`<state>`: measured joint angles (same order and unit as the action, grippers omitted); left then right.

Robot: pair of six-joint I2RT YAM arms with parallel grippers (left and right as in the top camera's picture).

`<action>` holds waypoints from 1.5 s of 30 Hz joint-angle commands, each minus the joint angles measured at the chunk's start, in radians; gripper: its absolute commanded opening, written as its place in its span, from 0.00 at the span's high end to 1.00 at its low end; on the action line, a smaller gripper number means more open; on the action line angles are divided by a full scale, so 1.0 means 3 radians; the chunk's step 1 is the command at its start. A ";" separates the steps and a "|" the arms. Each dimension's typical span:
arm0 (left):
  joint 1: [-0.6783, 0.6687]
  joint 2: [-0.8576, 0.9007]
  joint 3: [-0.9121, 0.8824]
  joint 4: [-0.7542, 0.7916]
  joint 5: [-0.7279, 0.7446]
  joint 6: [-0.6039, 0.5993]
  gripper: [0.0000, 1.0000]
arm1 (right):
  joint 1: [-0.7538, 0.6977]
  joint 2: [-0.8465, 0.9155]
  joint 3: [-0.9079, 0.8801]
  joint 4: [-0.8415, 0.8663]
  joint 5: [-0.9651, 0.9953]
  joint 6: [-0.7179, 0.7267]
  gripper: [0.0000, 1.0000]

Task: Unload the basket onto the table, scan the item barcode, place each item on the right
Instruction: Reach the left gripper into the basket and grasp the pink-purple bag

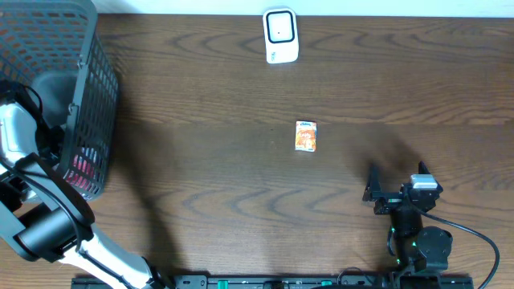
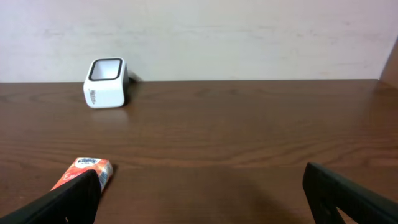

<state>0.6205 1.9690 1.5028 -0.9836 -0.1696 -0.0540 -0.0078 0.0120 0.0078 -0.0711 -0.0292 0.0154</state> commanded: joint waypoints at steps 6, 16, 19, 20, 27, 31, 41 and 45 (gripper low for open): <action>0.0015 0.0057 -0.0019 -0.0170 0.0106 -0.0189 0.93 | 0.0013 -0.0018 -0.0008 -0.0011 0.0013 0.0046 0.01; 0.0015 -0.1109 0.0310 0.0237 0.0689 -0.0565 0.93 | 0.0013 -0.0018 -0.0008 -0.0011 0.0013 0.0046 0.01; 0.0015 -0.1581 0.0309 0.0627 0.1055 -0.0566 0.93 | 0.0013 -0.0018 -0.0008 -0.0011 0.0013 0.0046 0.01; 0.0015 -0.1709 0.0309 0.0729 0.1090 -0.0566 0.93 | 0.0013 -0.0018 -0.0008 -0.0013 0.0013 0.0046 0.01; 0.0015 -0.1871 0.0242 0.0619 0.1048 -0.0423 0.26 | 0.0013 -0.0018 -0.0008 -0.0011 0.0013 0.0046 0.01; 0.0015 -0.1619 0.0158 0.0298 0.0951 -0.0168 0.17 | 0.0013 -0.0018 -0.0008 -0.0011 0.0013 0.0046 0.01; -0.0067 -0.0690 0.0158 -0.0201 0.0989 -0.0786 0.02 | 0.0013 -0.0018 -0.0008 -0.0011 0.0013 0.0046 0.01; -0.0155 -0.0421 0.0158 -0.0272 0.0987 -0.0985 0.02 | 0.0013 -0.0018 -0.0008 -0.0011 0.0013 0.0046 0.01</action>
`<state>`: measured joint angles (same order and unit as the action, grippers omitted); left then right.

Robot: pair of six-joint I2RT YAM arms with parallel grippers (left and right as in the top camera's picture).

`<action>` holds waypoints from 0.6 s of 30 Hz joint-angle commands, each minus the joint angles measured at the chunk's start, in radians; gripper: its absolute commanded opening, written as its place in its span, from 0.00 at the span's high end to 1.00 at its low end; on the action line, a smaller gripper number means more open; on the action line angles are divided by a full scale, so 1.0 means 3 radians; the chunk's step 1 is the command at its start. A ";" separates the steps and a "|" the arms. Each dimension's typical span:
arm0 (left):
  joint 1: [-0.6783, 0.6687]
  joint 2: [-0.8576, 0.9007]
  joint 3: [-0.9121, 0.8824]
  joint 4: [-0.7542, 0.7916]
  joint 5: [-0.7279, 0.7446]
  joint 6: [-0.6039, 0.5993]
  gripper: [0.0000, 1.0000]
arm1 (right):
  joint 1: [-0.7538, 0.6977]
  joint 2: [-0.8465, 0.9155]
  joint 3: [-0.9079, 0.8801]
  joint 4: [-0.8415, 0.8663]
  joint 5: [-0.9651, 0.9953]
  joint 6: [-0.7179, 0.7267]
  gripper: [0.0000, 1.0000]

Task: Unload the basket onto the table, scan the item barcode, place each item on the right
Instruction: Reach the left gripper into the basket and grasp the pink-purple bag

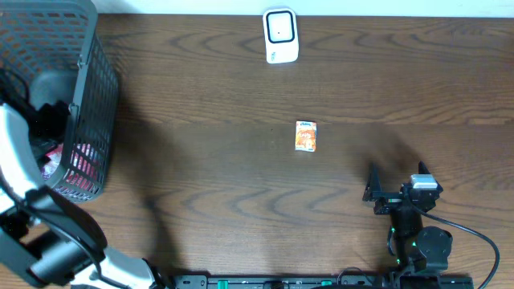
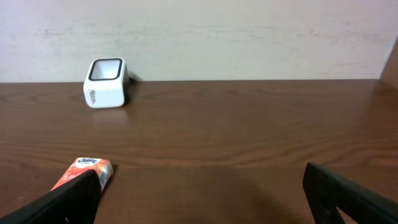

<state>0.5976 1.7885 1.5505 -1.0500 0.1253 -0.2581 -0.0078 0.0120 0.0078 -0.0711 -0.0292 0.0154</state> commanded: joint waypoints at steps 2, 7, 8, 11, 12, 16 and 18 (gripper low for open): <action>-0.0123 0.0287 -0.0003 -0.0053 0.0005 -0.0418 0.02 | 0.0013 -0.0018 -0.0008 -0.0011 0.0013 0.0046 0.01; -0.0198 0.0552 -0.0008 -0.0055 -0.0084 -0.0571 0.02 | 0.0013 -0.0018 -0.0008 -0.0013 0.0013 0.0046 0.01; -0.0202 0.0603 -0.0008 -0.0069 -0.0191 -0.0594 0.02 | 0.0013 -0.0018 -0.0008 -0.0011 0.0013 0.0046 0.01; -0.0200 0.0776 -0.0008 -0.0165 -0.0669 -0.0818 0.02 | 0.0013 -0.0018 -0.0008 -0.0011 0.0013 0.0046 0.01; -0.0198 0.0825 -0.0011 -0.0163 -0.0721 -0.0816 0.02 | 0.0013 -0.0018 -0.0008 -0.0011 0.0013 0.0046 0.01; -0.0198 0.1003 -0.0017 -0.0153 -0.0731 -0.0814 0.02 | 0.0013 -0.0018 -0.0008 -0.0011 0.0013 0.0046 0.01; -0.0198 0.1094 -0.0019 -0.0153 -0.0730 -0.0772 0.15 | 0.0013 -0.0018 -0.0008 -0.0011 0.0013 0.0046 0.01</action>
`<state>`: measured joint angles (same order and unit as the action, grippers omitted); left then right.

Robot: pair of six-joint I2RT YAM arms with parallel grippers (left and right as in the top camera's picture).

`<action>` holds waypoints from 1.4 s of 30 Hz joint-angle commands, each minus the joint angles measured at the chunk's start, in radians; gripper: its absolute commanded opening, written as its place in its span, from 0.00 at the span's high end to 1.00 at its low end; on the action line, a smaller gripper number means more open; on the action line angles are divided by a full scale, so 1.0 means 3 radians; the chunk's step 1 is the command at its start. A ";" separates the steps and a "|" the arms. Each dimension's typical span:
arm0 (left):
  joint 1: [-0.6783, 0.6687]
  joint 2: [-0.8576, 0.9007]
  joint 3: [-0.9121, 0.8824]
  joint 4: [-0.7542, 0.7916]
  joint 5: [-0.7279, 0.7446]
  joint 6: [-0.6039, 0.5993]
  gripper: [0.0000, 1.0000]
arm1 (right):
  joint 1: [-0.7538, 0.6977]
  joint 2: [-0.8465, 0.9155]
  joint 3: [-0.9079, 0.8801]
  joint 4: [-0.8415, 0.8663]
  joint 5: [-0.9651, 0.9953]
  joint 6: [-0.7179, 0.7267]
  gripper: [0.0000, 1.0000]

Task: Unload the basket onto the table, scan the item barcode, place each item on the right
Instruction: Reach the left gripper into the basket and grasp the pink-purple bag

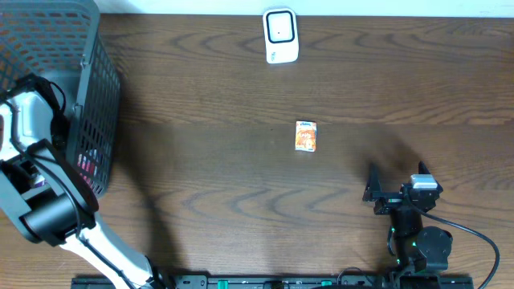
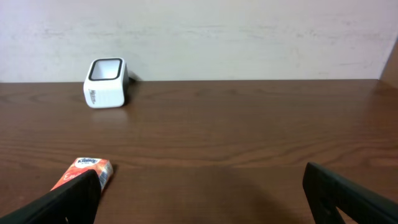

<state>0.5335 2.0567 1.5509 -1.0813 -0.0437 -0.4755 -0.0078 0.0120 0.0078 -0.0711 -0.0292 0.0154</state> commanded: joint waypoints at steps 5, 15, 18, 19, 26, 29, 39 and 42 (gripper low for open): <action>0.0023 0.0249 -0.0009 -0.0019 -0.0177 0.0177 0.92 | 0.0013 -0.0018 -0.0008 -0.0011 0.0013 0.0046 0.01; 0.0034 -0.0361 0.0403 -0.0253 -0.0169 0.0173 0.93 | 0.0013 -0.0015 -0.0008 -0.0011 0.0013 0.0046 0.01; 0.0034 -0.0750 0.0502 -0.0150 -0.0070 0.0170 0.92 | 0.0013 -0.0015 -0.0008 -0.0011 0.0013 0.0046 0.01; 0.0034 -0.0907 0.0505 -0.0067 -0.0019 0.0170 0.93 | 0.0013 -0.0015 -0.0008 -0.0011 0.0013 0.0046 0.01; 0.0029 -0.1877 0.0505 0.0593 0.0214 0.0047 0.92 | 0.0013 -0.0015 -0.0008 -0.0011 0.0013 0.0046 0.01; -0.0051 -0.2262 0.0505 0.1013 0.0430 -0.0055 0.93 | 0.0013 -0.0015 -0.0008 -0.0011 0.0013 0.0046 0.01; -0.0945 -0.2697 0.0505 0.1930 0.1174 0.0203 0.93 | 0.0013 -0.0015 -0.0008 -0.0011 0.0013 0.0046 0.01; -0.1483 -0.2672 0.0496 0.1890 0.1166 0.0565 0.93 | 0.0013 -0.0015 -0.0008 -0.0011 0.0013 0.0046 0.01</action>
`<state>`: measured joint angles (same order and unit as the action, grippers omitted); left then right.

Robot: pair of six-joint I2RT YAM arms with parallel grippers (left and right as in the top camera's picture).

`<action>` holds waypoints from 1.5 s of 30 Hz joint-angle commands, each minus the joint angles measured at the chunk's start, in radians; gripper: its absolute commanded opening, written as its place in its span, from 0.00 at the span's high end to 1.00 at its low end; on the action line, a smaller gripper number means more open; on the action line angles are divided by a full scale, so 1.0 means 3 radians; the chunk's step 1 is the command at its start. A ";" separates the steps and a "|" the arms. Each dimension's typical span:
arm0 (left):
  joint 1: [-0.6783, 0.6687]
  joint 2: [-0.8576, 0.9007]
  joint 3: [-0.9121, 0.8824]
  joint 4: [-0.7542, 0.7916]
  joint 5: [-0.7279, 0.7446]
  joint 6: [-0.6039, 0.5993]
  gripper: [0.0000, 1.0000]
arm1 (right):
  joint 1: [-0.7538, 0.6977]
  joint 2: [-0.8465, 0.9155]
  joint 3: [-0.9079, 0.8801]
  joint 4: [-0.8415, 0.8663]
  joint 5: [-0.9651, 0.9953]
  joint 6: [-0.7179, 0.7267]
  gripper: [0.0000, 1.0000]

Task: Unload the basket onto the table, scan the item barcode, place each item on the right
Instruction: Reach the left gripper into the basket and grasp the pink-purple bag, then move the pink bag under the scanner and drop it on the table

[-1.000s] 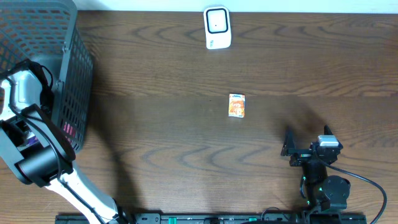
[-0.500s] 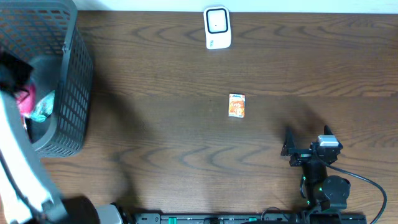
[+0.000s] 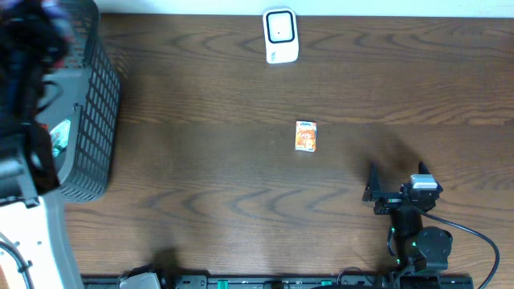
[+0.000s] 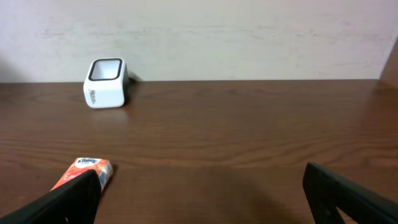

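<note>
The item, a small orange tissue pack (image 3: 306, 136), lies flat near the table's middle. In the right wrist view the orange pack (image 4: 87, 172) sits just beyond my left fingertip. The white barcode scanner (image 3: 281, 36) stands at the far edge, and the right wrist camera shows the scanner (image 4: 106, 82) upright at the back left. My right gripper (image 3: 397, 175) rests open at the front right, nothing between its fingers (image 4: 62, 202). My left arm (image 3: 28, 72) is a dark blur over the basket at the far left; its gripper cannot be made out.
A dark wire basket (image 3: 90, 112) stands at the left edge with a few things inside, one teal. A pale wall (image 4: 249, 37) runs behind the table's far edge. Bare brown tabletop (image 3: 201, 120) lies between basket, pack and scanner.
My left arm, which reached down inside the basket, now shows as a raised blur across the top left corner. The pack, the scanner and my right gripper have not moved.
Through all earlier moments my left arm stood in or at the basket, shifting its pose each time, and it is now blurred higher over it. My right gripper stayed open at the front right. The orange pack and the scanner kept their places.
</note>
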<state>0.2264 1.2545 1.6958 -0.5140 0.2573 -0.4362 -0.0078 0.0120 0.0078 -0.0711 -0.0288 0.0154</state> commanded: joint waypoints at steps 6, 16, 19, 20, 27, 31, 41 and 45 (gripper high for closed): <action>-0.1359 0.0332 -0.0039 -0.0144 0.0150 0.0760 0.93 | 0.0013 -0.0015 -0.0008 -0.0011 0.0011 0.0046 0.01; -0.2131 0.1495 -0.0039 -0.0811 0.0149 0.1104 0.93 | 0.0013 -0.0014 -0.0008 -0.0011 0.0011 0.0046 0.01; -0.2276 0.1823 -0.0039 -0.0977 0.0150 0.1101 0.92 | 0.0013 -0.0011 -0.0008 -0.0013 0.0011 0.0046 0.01; -0.2322 0.1919 -0.0039 -0.1020 0.0150 0.1099 0.92 | 0.0013 -0.0011 -0.0008 -0.0011 0.0011 0.0046 0.01; -0.2635 0.2514 -0.0039 -0.0954 0.0149 0.0978 0.91 | 0.0013 -0.0011 -0.0008 -0.0011 0.0011 0.0046 0.01; -0.2664 0.2641 -0.0039 -0.0683 0.0146 0.0978 0.29 | 0.0013 -0.0011 -0.0008 -0.0011 0.0011 0.0046 0.01; -0.2389 0.2358 0.0286 -0.0649 0.0000 0.0978 0.05 | 0.0013 -0.0011 -0.0008 -0.0011 0.0011 0.0046 0.01; -0.2159 0.1991 0.0421 -0.0646 -0.0001 0.0978 0.05 | 0.0013 -0.0011 -0.0008 -0.0011 0.0011 0.0046 0.01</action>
<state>-0.4713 1.9808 1.7561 -0.7067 0.2707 -0.1413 -0.0078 0.0120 0.0078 -0.0708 -0.0292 0.0154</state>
